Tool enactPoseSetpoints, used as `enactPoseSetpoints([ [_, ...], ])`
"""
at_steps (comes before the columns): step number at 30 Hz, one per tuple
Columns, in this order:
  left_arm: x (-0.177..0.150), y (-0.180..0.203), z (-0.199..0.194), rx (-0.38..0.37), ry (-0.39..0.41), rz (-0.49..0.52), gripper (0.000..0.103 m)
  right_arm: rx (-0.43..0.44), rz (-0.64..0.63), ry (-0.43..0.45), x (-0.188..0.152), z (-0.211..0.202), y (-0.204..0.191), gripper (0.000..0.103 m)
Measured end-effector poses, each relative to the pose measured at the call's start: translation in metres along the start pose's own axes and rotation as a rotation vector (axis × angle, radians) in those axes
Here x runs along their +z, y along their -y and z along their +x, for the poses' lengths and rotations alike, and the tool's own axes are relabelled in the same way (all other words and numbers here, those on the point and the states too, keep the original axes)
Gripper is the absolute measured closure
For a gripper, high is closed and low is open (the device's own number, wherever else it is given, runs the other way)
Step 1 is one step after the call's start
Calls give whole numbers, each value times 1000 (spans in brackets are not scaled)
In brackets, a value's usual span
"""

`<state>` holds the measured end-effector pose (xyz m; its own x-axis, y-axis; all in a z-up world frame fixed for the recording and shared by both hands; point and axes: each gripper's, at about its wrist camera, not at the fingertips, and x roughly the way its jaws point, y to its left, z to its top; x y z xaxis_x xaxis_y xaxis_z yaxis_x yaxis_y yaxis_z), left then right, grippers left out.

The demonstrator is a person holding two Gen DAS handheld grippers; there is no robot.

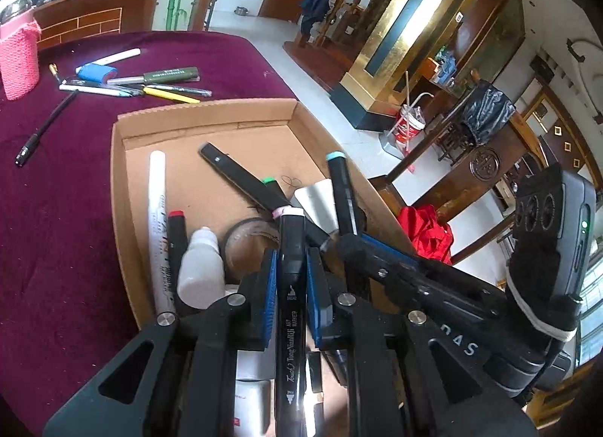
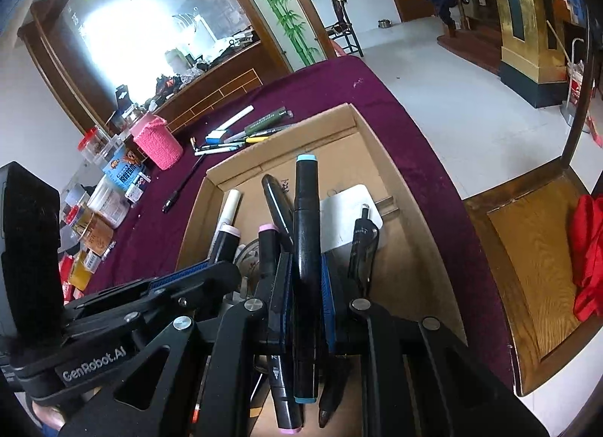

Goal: Organize rigid objects
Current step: 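Lower both markers into the tray and open both tools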

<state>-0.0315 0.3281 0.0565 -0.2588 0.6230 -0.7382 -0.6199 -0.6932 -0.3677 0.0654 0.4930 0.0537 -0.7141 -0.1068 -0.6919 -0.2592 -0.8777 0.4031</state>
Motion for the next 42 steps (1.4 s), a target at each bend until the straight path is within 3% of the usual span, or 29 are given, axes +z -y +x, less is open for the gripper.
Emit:
enactPoseSetpoints([
  [17, -8, 13, 0, 15, 24, 51, 91, -65, -20, 1, -1, 3, -5, 90],
  [38, -13, 11, -3, 21, 45, 59, 90, -48, -9, 18, -1, 1, -5, 89],
  [40, -13, 10, -3, 21, 42, 53, 87, -46, -9, 29, -1, -2, -6, 84],
  [42, -15, 8, -3, 19, 43, 45, 76, -43, -7, 41, 0, -4, -5, 83],
])
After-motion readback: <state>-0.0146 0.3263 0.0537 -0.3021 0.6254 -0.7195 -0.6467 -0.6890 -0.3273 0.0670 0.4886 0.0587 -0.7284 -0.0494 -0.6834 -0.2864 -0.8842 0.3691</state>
